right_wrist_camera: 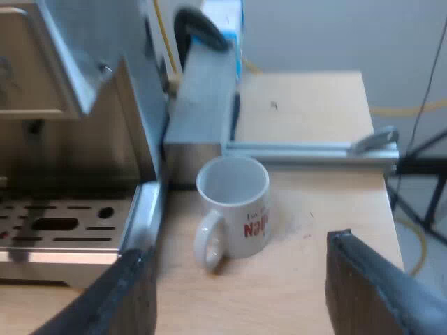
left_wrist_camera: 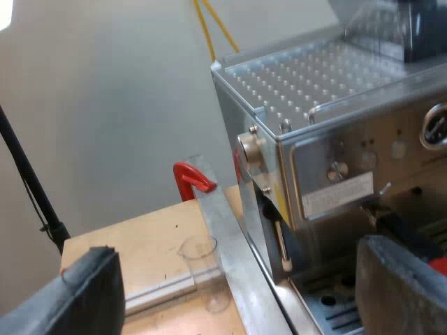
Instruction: Put the handle in the coffee machine
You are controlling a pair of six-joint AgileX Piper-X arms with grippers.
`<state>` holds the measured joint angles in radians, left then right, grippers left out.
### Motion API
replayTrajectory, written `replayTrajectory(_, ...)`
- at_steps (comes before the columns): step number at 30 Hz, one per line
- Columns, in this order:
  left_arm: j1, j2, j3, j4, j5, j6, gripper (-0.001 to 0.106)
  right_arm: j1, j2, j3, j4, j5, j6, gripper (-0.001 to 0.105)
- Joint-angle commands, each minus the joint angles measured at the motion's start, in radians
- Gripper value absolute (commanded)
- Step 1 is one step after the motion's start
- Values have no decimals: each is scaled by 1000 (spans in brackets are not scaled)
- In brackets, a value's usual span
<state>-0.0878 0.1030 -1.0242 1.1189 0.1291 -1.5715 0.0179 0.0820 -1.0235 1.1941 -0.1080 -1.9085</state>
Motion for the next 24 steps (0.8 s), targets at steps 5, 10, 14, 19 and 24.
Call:
replayTrajectory(5, 1, -160, 88, 72, -13, -11, 70, -3, -143, -11, 93, -6, -17, 55)
replayTrajectory(10, 1, -262, 131, 160, -13, 3, 70, -3, -139, -34, 211, -8, -17, 55)
replayTrajectory(14, 27, -257, 129, 264, -3, 29, 70, -3, -139, -34, 240, -8, -10, 55)
replayTrajectory(19, 40, -257, 129, 236, 41, 29, 70, -3, -139, -32, 233, -8, -1, 55)
replayTrajectory(24, 41, -257, 163, 99, 41, 29, 70, -3, -139, -10, 136, -8, 2, 55)
